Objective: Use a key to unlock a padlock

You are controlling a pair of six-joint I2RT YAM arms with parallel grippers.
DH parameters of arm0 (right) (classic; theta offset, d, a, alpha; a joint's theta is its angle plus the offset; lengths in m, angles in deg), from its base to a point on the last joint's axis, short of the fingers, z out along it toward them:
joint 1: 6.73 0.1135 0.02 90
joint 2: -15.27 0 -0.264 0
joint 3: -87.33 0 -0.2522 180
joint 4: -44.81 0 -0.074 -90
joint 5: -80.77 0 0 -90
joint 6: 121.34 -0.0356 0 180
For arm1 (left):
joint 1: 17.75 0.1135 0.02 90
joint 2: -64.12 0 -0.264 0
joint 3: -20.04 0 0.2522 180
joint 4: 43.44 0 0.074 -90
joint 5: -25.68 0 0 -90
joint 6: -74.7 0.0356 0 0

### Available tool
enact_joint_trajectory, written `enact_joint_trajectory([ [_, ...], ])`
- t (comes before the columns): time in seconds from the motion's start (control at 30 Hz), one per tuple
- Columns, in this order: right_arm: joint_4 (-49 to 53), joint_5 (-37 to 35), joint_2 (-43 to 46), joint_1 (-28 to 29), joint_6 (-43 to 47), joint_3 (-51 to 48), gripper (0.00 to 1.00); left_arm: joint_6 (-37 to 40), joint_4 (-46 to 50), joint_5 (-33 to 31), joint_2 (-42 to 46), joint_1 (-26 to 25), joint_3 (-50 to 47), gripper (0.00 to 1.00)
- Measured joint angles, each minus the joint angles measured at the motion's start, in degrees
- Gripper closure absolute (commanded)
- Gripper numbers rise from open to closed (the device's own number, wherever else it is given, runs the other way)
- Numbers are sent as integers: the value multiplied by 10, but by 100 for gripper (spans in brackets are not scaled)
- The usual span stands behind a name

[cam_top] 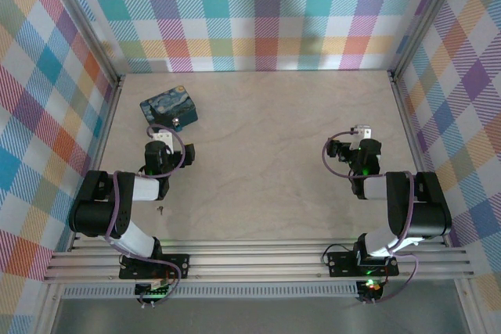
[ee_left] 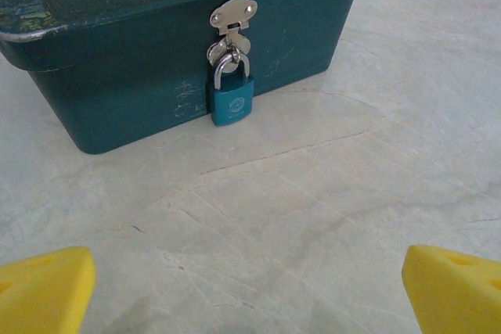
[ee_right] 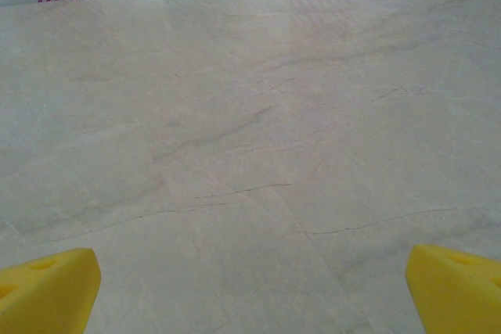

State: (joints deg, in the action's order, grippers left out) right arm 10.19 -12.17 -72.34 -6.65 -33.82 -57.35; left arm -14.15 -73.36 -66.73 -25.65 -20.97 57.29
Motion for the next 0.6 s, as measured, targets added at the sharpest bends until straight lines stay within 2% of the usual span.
enact_joint_trajectory([
  [0.27, 0, 0, 0, 0, 0, 0, 0, 0, 0, 2, 0, 0, 0, 0],
  [0.4, 19, 2, 8, 0, 0, 2, 0, 10, 4, 26, 2, 0, 1, 0],
  [0.6, 126, 11, 85, 0, 2, 37, 0, 15, 157, 42, 74, 0, 75, 0],
])
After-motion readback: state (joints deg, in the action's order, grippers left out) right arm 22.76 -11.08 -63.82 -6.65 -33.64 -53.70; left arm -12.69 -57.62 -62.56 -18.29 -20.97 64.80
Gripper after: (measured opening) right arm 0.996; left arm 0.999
